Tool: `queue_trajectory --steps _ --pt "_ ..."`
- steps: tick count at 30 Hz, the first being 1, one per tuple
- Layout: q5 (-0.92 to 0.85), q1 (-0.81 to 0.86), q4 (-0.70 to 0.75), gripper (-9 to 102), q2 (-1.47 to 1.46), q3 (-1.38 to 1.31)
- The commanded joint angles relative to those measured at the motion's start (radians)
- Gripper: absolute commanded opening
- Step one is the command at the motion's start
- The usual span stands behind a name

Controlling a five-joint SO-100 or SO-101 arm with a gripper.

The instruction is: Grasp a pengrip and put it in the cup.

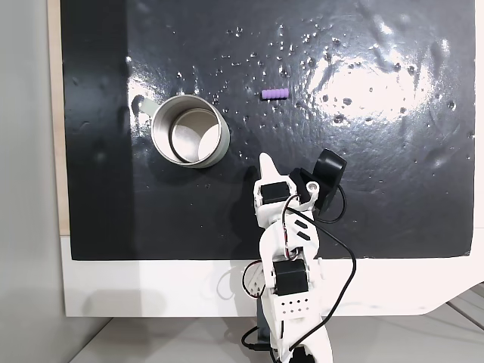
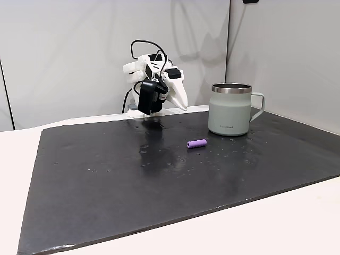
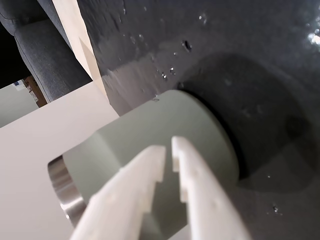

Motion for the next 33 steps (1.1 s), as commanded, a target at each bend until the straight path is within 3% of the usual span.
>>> queue_trajectory --steps 1,14,23,33 --pt "0.008 -0.011 -0.032 0 0.017 0.021" --pt "0.005 -0.020 0.009 0 0.003 -0.106" --pt "0.054 -0.015 0.060 0 -0.638 -0.663" --pt "0.084 0.003 0.236 0 -1.141 -1.204"
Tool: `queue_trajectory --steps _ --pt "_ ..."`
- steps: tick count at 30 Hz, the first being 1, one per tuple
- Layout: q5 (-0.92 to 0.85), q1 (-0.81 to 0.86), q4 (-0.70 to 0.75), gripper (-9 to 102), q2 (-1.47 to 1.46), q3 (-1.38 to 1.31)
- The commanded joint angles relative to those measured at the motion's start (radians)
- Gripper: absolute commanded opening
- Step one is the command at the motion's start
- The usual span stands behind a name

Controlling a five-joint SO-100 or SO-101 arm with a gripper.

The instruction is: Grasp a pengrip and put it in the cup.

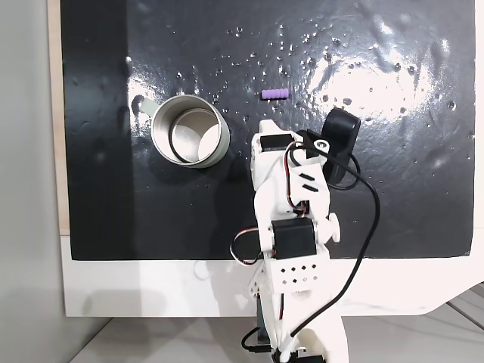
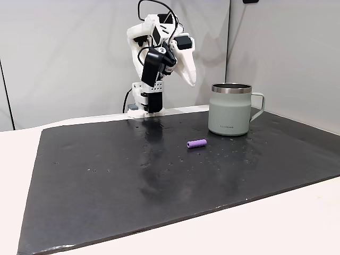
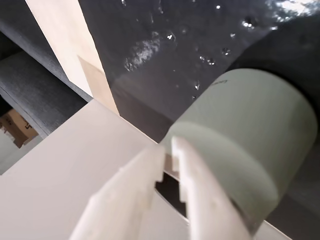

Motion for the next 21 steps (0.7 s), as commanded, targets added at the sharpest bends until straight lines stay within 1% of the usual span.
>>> queue_trajectory --steps 1,6,8,12,15,17,21 --pt "-0.006 0.017 0.080 0 -0.158 -0.252" --pt "-0.081 0.021 0.213 2 -0.391 -0.520" --pt "-0.095 0.023 0.268 9 -0.462 -0.614" --pt "-0.092 0.020 0.373 28 -0.563 -0.735" --pt "-0.087 0.020 0.431 36 -0.621 -0.781" --pt "-0.080 0.023 0.462 39 -0.663 -0.815" --pt "-0.071 0.037 0.500 39 -0.747 -0.877"
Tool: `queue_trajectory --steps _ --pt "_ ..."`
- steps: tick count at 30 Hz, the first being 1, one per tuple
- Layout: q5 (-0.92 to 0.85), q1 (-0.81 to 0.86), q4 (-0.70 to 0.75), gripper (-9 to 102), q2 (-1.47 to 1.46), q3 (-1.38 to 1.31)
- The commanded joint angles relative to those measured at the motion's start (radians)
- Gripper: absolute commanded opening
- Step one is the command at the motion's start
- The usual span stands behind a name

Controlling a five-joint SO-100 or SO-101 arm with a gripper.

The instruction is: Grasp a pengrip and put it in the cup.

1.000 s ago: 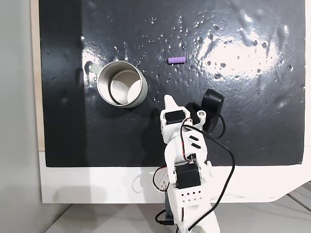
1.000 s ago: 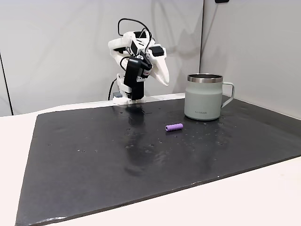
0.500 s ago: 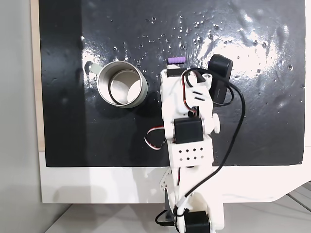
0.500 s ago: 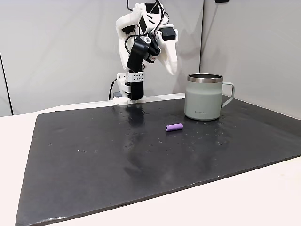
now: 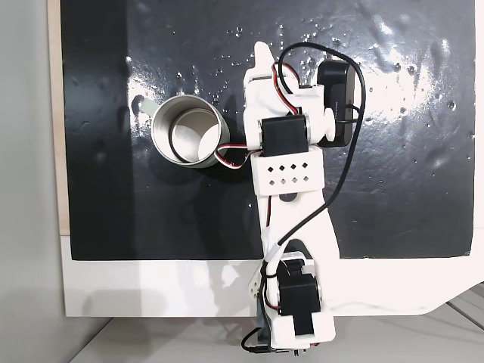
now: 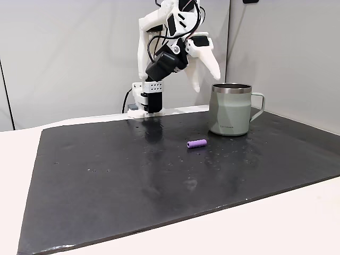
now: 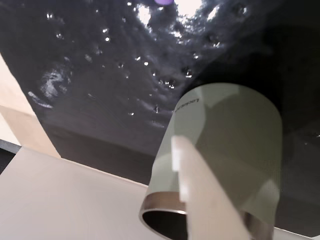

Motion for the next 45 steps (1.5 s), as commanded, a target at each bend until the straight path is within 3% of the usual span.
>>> queue_trajectory --steps 1,27,39,45 --pt "0.009 0.029 0.023 39 -0.044 -0.098" --pt "0.043 0.084 -0.092 34 -0.460 -0.219" --pt "0.023 0.117 -0.150 23 -0.597 -0.301" --pt "0.002 0.106 -0.178 23 -0.640 -0.327"
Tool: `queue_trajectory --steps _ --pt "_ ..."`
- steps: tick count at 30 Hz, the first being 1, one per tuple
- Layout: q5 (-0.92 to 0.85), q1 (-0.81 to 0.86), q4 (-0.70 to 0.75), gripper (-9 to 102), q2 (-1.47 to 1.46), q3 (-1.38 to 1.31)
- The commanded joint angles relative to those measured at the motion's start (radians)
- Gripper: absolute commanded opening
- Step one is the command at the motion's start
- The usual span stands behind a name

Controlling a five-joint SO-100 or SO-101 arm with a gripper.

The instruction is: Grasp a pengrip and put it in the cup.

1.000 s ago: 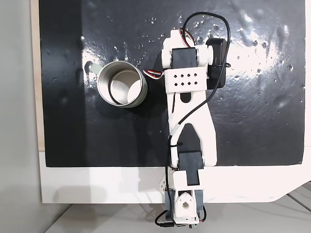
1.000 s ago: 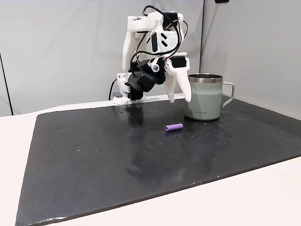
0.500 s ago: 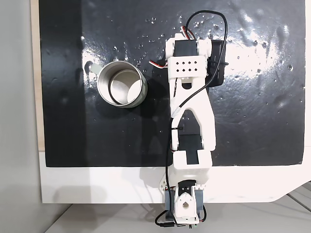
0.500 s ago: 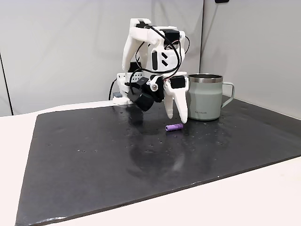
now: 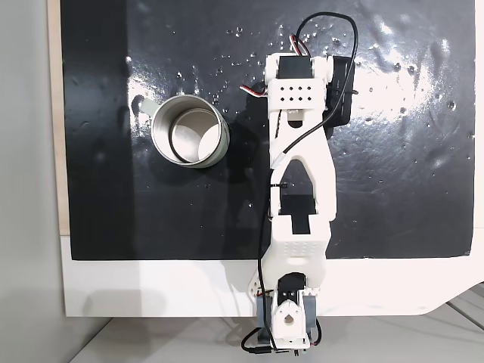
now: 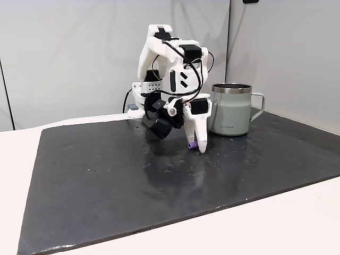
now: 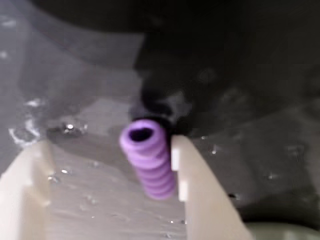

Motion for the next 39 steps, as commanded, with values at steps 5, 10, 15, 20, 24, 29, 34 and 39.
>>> queue_trajectory --steps 5,10,15,20,24,29,34,39 --pt "-0.037 -0.011 -0.031 21 -0.031 -0.066" --pt "-0.061 -0.018 -0.044 9 -0.048 -0.066" --pt "-0.083 -0.023 -0.055 0 -0.057 -0.067" --pt "-0.080 -0.023 -0.052 0 -0.055 -0.067" --pt "-0.066 -0.023 -0.011 0 -0.008 -0.080" --pt "-0.046 -0.026 0.092 0 0.098 -0.121" --pt "-0.040 -0.026 0.181 0 0.238 -0.137" --pt "-0.040 -0.026 0.273 0 0.388 -0.140"
